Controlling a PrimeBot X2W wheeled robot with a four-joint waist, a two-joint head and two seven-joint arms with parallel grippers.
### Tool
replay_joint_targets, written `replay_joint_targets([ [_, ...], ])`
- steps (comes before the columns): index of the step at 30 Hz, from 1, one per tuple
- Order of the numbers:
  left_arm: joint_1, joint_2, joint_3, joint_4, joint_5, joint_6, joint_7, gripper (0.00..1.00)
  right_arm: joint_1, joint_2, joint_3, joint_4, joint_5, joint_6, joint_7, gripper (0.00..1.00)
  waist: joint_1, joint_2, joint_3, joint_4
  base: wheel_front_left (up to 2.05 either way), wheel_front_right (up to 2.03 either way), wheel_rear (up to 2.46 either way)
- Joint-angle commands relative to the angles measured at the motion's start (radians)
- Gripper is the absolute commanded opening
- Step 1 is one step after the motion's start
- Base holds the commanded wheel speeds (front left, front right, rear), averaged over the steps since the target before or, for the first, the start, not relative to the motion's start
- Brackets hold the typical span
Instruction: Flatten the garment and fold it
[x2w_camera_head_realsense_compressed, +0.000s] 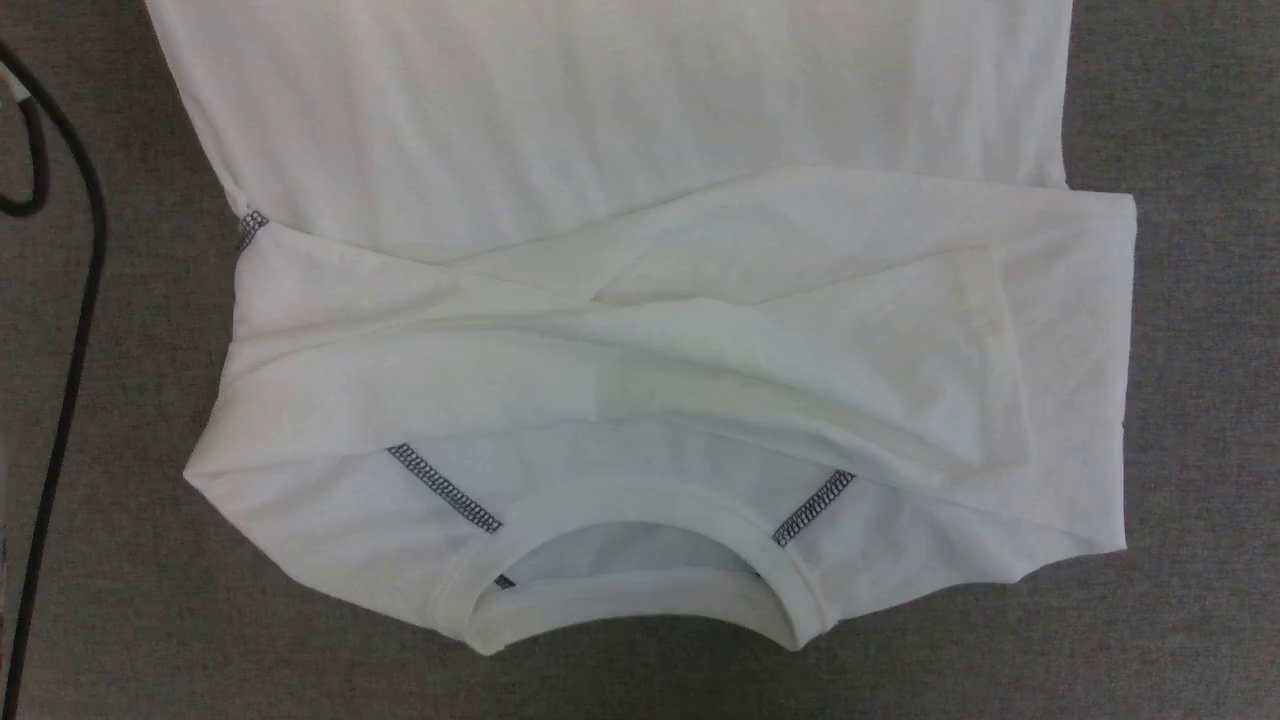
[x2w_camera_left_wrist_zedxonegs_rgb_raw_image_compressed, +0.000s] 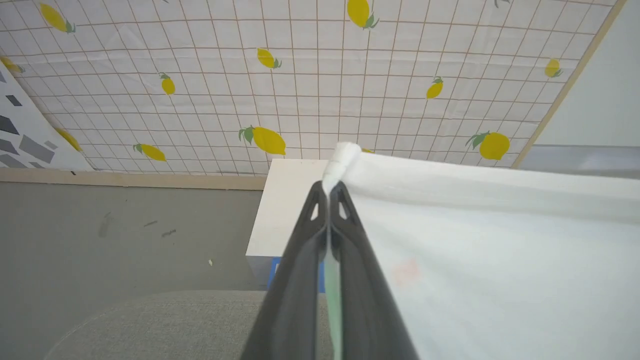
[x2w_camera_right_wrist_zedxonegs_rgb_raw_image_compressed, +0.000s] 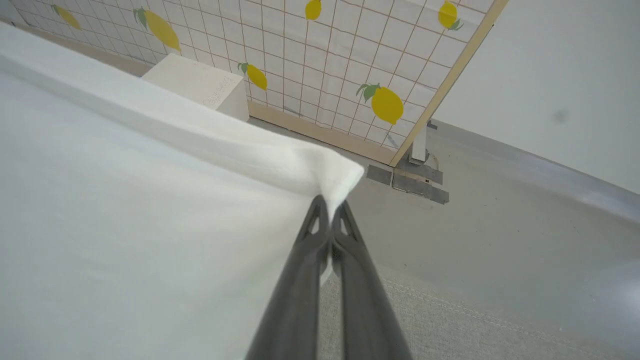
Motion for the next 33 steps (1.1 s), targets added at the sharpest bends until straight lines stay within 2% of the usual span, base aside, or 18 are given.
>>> replay_joint_targets([
  [1,0.025,0.009,-0.001,0.006,-0.003,-0.02,-0.021,0.0,0.021,0.002,0.011,0.008,0.018,-0.002,-0.022,0.0,0.0,-0.0001,-0.047,-0.001,0.0,0.0,0.0],
  [6,0.16,0.019,-0.038,0.005,-0.018,-0.097,-0.077,0.0,0.138,-0.025,0.069,0.001,0.102,-0.002,-0.095,0.0,0.0,-0.0001,-0.156,0.013,0.0,0.0,0.0],
  [10,0.297,0.029,-0.046,-0.012,-0.039,-0.116,-0.121,0.0,0.279,-0.046,0.106,-0.027,0.181,-0.002,-0.143,0.0,0.0,-0.0001,-0.263,0.013,0.0,0.0,0.0],
  [15,0.49,0.044,-0.038,-0.071,-0.082,-0.114,-0.165,0.0,0.471,-0.046,0.123,-0.061,0.278,-0.002,-0.177,0.0,0.0,-0.0001,-0.399,0.002,0.0,0.0,0.0],
  [24,0.882,0.053,-0.048,-0.277,-0.159,-0.063,-0.187,0.0,0.807,-0.027,0.074,-0.108,0.408,-0.002,-0.184,0.0,0.0,-0.0001,-0.569,0.001,0.0,0.0,0.0],
  [33,1.18,0.026,-0.051,-0.413,-0.226,0.024,-0.214,0.0,1.044,0.028,0.004,-0.159,0.432,-0.002,-0.186,0.0,0.0,-0.0001,-0.626,-0.001,0.0,0.0,0.0],
])
